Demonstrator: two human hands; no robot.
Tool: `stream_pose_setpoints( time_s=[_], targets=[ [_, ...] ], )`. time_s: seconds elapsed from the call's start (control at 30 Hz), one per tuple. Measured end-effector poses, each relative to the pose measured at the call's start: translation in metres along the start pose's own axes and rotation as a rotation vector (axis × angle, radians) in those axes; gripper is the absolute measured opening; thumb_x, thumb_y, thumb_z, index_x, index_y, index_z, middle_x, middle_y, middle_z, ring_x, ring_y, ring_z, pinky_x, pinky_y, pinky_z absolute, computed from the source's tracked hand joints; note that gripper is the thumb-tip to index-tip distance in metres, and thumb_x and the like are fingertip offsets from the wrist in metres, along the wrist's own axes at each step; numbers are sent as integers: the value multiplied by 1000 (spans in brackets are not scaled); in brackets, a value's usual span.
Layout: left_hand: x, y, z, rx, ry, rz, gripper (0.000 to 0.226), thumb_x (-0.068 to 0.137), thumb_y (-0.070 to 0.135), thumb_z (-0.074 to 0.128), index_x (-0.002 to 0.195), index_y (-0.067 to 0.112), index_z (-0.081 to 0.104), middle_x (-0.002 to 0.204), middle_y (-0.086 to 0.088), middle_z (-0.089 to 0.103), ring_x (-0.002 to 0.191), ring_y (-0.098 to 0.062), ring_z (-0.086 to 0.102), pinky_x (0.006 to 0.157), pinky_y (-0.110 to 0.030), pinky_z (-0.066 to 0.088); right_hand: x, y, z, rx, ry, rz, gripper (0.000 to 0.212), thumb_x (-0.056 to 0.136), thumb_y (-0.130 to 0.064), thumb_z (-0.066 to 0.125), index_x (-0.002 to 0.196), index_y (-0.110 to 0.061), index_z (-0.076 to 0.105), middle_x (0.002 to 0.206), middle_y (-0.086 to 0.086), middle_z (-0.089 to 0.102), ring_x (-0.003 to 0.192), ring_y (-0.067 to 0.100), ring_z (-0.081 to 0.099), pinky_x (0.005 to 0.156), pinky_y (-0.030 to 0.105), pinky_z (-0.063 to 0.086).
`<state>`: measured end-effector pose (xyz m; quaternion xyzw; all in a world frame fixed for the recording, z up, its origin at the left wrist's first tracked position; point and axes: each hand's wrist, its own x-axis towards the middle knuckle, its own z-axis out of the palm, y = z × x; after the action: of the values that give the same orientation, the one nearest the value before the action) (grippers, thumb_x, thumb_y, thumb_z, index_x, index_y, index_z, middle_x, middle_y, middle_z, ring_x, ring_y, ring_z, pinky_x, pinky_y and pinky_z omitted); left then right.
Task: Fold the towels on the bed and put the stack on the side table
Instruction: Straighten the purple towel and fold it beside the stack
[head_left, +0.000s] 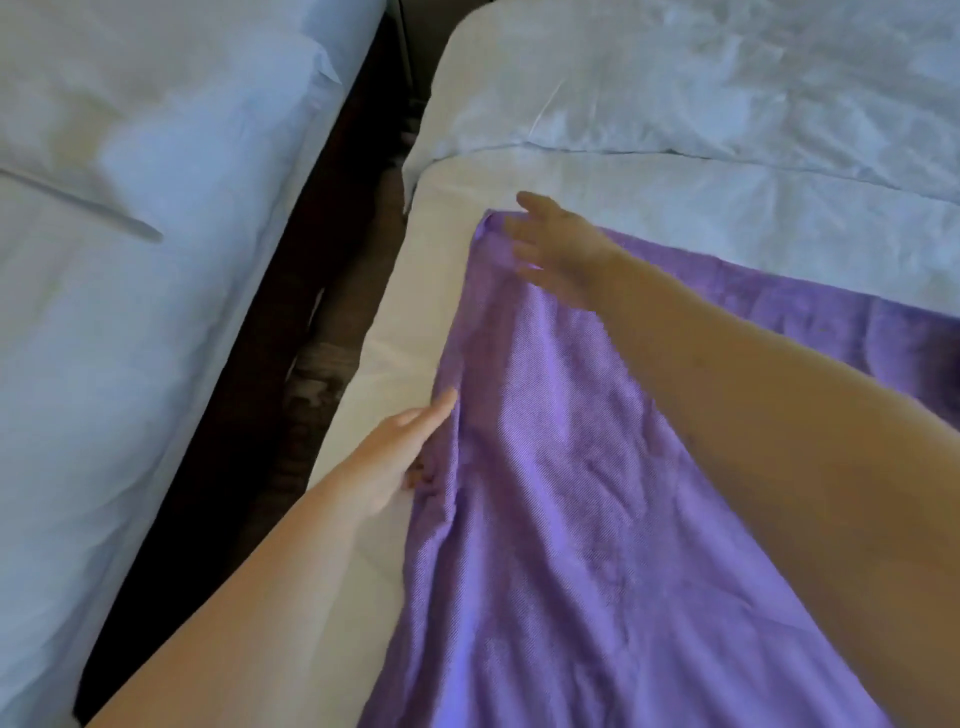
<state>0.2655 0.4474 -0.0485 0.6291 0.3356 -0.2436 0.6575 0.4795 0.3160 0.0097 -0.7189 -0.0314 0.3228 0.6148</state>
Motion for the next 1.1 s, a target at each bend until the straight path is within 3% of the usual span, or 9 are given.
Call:
stream_pose_setpoints(
  time_s=[0.13, 0.2, 0.3, 0.43, 0.53, 0.67, 0.83, 1.0, 1.1],
  targets=[
    [-6, -32, -6, 230, -15, 57, 42, 75, 52, 73, 86, 12, 72, 79, -2, 73, 73, -17, 67, 68, -29, 54, -1, 34, 9, -356, 280, -35, 25, 87, -11, 50, 104, 1, 62, 84, 6, 48, 74, 17, 42, 65, 30, 36],
    [-8, -36, -8, 153, 105, 89, 32, 85, 40, 67, 82, 9, 71, 76, -3, 71, 74, -18, 64, 66, -26, 49, -16, 47, 16, -415, 306, -83, 17, 88, -14, 52, 100, -13, 63, 86, 0, 55, 73, 13, 49, 65, 23, 38],
    [-15, -45, -9, 116, 323, 103, 55, 89, 51, 58, 97, -3, 64, 95, -18, 68, 87, -27, 63, 74, -34, 47, -55, 68, 32, -382, 291, -165, 16, 89, -20, 54, 104, -25, 59, 97, -13, 59, 72, -5, 54, 60, 12, 42],
    [-48, -67, -12, 80, -108, -90, 70, 65, 78, 62, 100, 19, 74, 100, 4, 74, 93, -13, 70, 81, -28, 52, -112, 105, 53, -452, 239, -189, 18, 90, -15, 54, 103, -26, 57, 108, -6, 57, 90, 9, 55, 77, 24, 47],
    [-67, -93, -20, 180, -282, -187, 68, 57, 72, 71, 102, 21, 74, 102, 6, 74, 97, -10, 69, 91, -27, 52, -159, 128, 64, -493, 294, -255, 23, 88, -7, 56, 107, -20, 60, 102, -12, 53, 96, 13, 56, 88, 29, 46],
    [-101, -133, -36, 118, -372, -232, 56, 66, 53, 78, 108, 17, 73, 108, -2, 73, 102, -18, 68, 90, -30, 52, -216, 154, 79, -523, 338, -279, 25, 87, -3, 57, 103, -22, 60, 98, -16, 55, 98, 16, 57, 85, 27, 45],
    [-136, -166, -36, -272, 51, 34, 48, 67, 53, 73, 96, 14, 76, 101, -8, 74, 92, -20, 71, 68, -22, 55, -273, 189, 98, -517, 359, -160, 28, 89, -5, 57, 98, -31, 58, 96, -25, 52, 97, 12, 56, 79, 19, 40],
    [-171, -198, -41, 56, -242, -191, 63, 64, 80, 58, 98, 29, 75, 100, 8, 74, 90, -6, 70, 62, -11, 49, -324, 216, 127, -678, 360, -213, 25, 86, -2, 62, 110, -10, 63, 105, -1, 61, 102, 24, 54, 91, 34, 41],
    [-192, -226, -53, -6, -361, -216, 48, 69, 63, 73, 103, 29, 75, 110, 2, 72, 102, -13, 68, 77, -20, 51, -354, 231, 147, -697, 322, -186, 27, 87, -8, 63, 114, -12, 61, 107, -7, 58, 103, 21, 51, 93, 34, 41]
  ],
)
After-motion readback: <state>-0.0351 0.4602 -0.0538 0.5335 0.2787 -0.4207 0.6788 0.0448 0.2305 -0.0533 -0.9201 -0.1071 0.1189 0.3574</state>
